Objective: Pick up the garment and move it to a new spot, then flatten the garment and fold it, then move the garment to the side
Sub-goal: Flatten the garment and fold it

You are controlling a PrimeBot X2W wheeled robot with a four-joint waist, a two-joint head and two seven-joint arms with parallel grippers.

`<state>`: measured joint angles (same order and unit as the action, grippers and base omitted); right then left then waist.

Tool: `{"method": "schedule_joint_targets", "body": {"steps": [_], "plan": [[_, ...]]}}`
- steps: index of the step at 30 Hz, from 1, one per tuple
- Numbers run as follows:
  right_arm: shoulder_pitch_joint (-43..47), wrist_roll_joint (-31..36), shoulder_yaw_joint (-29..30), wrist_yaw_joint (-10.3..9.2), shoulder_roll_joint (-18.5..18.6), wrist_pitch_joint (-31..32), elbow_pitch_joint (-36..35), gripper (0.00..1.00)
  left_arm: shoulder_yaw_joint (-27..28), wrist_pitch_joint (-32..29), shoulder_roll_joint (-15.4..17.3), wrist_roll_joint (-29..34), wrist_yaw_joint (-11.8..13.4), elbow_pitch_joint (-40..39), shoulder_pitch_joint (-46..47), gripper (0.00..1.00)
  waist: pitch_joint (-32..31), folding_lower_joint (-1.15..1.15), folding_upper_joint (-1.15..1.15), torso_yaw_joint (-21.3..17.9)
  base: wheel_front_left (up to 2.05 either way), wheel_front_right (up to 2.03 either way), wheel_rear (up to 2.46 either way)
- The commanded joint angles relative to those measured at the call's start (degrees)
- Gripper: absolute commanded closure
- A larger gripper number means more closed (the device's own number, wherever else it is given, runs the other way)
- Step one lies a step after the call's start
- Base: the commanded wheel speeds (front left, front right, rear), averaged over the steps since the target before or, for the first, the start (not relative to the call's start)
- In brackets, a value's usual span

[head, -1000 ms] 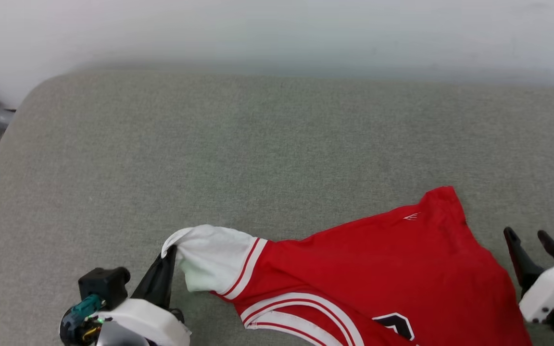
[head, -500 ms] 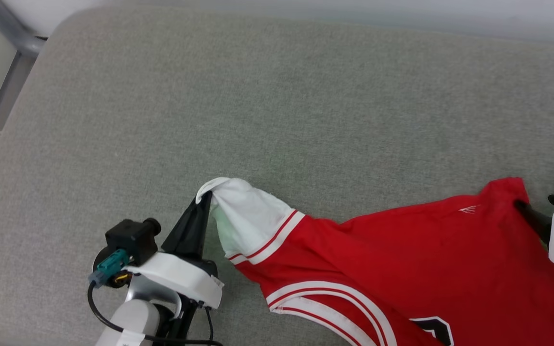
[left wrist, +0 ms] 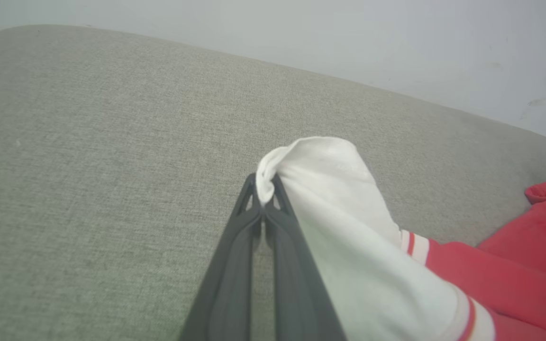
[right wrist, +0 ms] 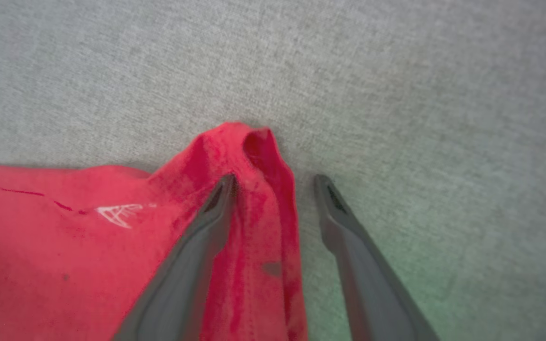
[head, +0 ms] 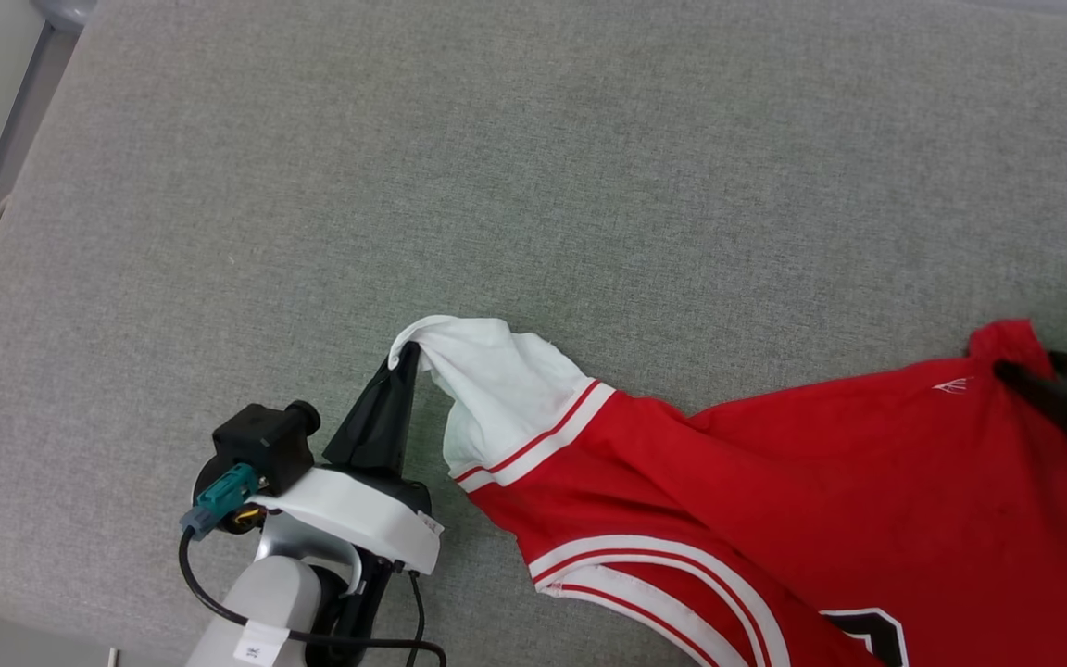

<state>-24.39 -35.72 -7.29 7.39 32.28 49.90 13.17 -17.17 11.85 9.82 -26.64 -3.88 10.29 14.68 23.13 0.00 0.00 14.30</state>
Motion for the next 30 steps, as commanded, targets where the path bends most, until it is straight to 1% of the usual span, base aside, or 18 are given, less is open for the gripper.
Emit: {"method": "schedule_joint_targets", "body": {"steps": [1,7,12,17,21,26,30], "plan": [[4.27,-1.18,-3.94,0.18,-2.81,2.78,3.74,1.00,0.22,0.46,0.08,-0.17,-0.03,0.17,0.76,1.00,-0.18,0.00,0.00,-0.18,0.00,0.00,0.00],[1.24,-1.94,-2.92,0.16,-1.91,0.00,2.67,1.00,0.31,0.01,1.43,0.13,0.03,1.28,0.85,1.00,-3.25,0.00,0.00,-1.89,0.00,0.00,0.00],[-1.69,-1.85,-1.10,0.08,-2.08,-3.02,1.85,1.00,0.90,-2.05,4.20,0.57,-0.22,1.99,2.56,1.00,-7.39,0.00,0.00,-4.48,0.00,0.00,0.00],[-3.70,-0.47,0.32,0.08,-4.13,-5.77,2.47,1.00,2.05,-5.28,7.03,0.04,-0.57,1.94,7.31,1.00,-11.29,0.00,0.00,-7.55,0.00,0.00,0.00],[-6.09,1.53,1.20,0.09,-6.37,-8.02,4.45,1.00,3.09,-7.76,8.79,-0.79,-1.11,3.06,12.35,1.00,-13.68,0.00,0.00,-10.11,0.00,0.00,0.00],[-10.59,3.71,2.55,0.08,-9.08,-11.31,7.42,1.00,3.99,-10.47,10.42,-1.84,-1.63,6.64,20.15,1.00,-15.01,0.00,0.00,-12.90,0.00,0.00,0.00],[-15.83,5.27,3.33,0.08,-10.67,-13.81,9.63,1.00,4.23,-12.43,11.14,-2.37,-2.04,10.40,27.27,1.00,-14.53,0.00,0.00,-14.45,0.00,0.00,0.00]]}}
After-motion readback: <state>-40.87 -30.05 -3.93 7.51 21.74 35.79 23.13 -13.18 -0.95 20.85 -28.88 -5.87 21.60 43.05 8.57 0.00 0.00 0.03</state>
